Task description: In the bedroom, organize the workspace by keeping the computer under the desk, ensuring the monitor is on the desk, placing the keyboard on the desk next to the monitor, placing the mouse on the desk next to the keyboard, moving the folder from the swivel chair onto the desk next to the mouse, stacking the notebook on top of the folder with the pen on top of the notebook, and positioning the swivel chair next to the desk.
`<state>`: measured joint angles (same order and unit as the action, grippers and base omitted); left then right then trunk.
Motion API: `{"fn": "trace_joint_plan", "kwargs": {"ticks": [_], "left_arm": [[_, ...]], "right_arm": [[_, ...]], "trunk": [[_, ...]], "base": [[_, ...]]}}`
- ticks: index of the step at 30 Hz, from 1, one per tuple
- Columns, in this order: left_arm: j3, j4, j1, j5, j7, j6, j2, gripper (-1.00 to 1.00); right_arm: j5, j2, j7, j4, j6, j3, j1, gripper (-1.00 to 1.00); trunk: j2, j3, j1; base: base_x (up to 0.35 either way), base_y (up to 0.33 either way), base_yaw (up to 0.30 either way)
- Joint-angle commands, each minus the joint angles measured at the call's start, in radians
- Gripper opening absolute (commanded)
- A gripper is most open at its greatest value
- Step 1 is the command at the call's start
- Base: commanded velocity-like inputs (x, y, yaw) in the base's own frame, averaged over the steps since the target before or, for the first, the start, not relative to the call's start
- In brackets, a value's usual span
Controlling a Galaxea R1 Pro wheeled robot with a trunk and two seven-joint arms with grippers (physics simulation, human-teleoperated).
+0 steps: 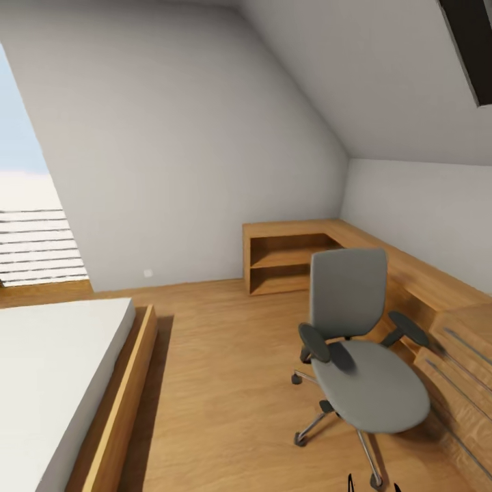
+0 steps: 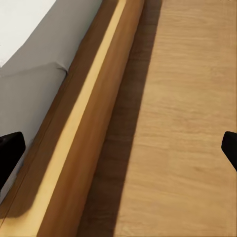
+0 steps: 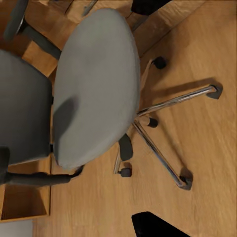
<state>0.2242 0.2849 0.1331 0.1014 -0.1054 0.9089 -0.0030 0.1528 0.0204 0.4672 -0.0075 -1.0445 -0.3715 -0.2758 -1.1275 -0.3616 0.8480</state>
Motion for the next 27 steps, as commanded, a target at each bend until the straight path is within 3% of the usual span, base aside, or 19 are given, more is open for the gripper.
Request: {"fn": "trace_joint_plan", "kwargs": {"ticks": [1,8,19,27], "left_arm": [[-0.005,0.002,0.001,0.007,-0.002,0.001,0.000,1.00],[-0.005,0.002,0.001,0.007,-0.002,0.001,0.000,1.00],[-0.005,0.002,0.001,0.007,-0.001,0.002,0.000,1.00],[-0.005,0.002,0.001,0.007,-0.002,0.002,0.000,1.00]], "right_arm": [[0.010,0.000,-0.001,0.000,-0.003,-0.009,0.000,1.00],[0.010,0.001,-0.002,0.000,-0.003,-0.009,0.000,1.00],[0.010,0.001,-0.002,0.000,-0.003,-0.009,0.000,1.00],[0.010,0.003,-0.003,0.000,-0.003,-0.009,0.000,1.00]], "trunk": [[-0.001,-0.002,0.001],[-0.001,-0.007,0.001],[-0.001,-0.015,0.001],[-0.001,-0.020,0.001]], "base": [[0.322,0.000,0.247],[0.254,0.000,0.247],[0.055,0.000,0.247],[0.250,0.000,0.248]]}}
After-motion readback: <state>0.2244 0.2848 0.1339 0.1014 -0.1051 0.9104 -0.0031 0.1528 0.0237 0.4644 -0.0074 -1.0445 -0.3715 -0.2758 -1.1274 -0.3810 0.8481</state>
